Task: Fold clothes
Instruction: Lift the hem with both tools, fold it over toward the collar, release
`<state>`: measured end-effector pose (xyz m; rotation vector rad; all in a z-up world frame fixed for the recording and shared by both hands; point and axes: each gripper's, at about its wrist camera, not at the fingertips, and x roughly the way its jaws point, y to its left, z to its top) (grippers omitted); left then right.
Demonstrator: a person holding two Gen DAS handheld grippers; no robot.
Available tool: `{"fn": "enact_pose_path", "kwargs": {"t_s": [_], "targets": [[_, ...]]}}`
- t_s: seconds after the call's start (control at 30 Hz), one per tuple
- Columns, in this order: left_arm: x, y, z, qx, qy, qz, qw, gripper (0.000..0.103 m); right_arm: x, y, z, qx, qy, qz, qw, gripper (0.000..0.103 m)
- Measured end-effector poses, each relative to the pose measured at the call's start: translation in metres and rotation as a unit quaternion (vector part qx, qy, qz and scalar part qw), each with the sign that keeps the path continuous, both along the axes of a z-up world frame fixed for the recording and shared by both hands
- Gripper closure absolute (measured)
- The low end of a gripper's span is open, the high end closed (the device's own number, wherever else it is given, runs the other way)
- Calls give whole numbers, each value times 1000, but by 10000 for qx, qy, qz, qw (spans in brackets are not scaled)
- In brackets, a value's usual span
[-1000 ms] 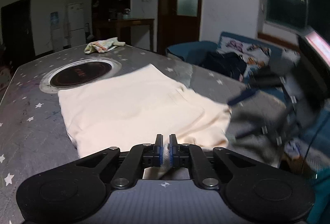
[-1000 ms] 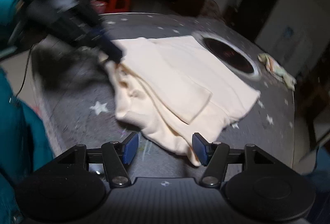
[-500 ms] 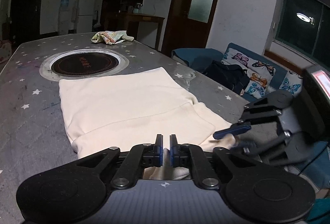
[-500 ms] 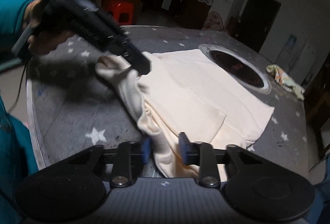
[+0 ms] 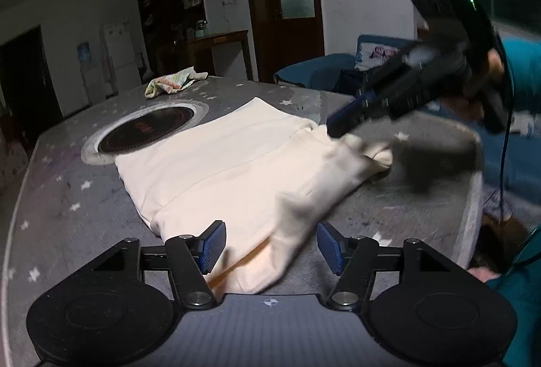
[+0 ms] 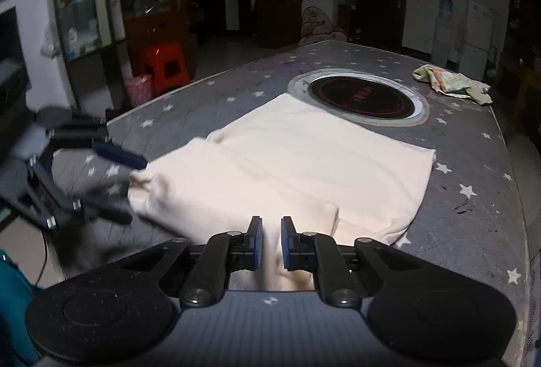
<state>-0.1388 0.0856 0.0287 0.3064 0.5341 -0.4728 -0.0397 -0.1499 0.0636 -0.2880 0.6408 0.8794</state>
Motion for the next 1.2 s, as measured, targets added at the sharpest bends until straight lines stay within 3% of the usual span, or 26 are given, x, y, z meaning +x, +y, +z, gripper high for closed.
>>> {"fn": "enact_pose_path", "kwargs": {"t_s": [0.1,0.2,0.27,0.4,0.47,0.53,0.67,0.77,0.87,0.97,1.03,1.1,1.2], "targets": [[2,-6,-9,329,-46,-100,9994,40,2,-1,2,-14,-1,-56,10000,94],[3,-9,-16,497,-129,-197,9985,50,-6,-4,-2,-191,-73,44,9998,90],[4,-9,-16,433,-130,-229,9987,60,-13,-8,-3,-279,-55,121,9995,84],[5,-11,-16,300,-132,-307,9990,69,-26,-15,-7,-533,-197,248,9981,77],[5,-13,-16,264,-122,-345,9990,83,-33,-17,-10,-677,-287,373,9966,68],[5,-15,-16,228,-111,-380,9990,91,-39,-18,-13,-818,-380,520,9946,66],[16,-5,-7,-209,-45,-53,9998,93,-53,-15,-23,-1059,-585,831,9892,60],[29,5,3,-641,63,146,9978,94,-63,-10,-30,-1200,-879,1029,9835,43],[35,5,7,-756,81,142,9970,94,-66,-3,-35,-1173,-1152,1080,9805,43],[34,2,6,-738,101,116,9972,94,-57,6,-40,-950,-1093,979,9846,47],[32,3,5,-707,121,128,9973,93,-51,12,-43,-847,-1011,902,9872,57],[27,5,4,-660,140,138,9976,89,-44,14,-42,-718,-800,857,9905,88],[17,7,1,-518,80,136,9985,83,-34,12,-32,-455,-578,704,9948,95]]}}
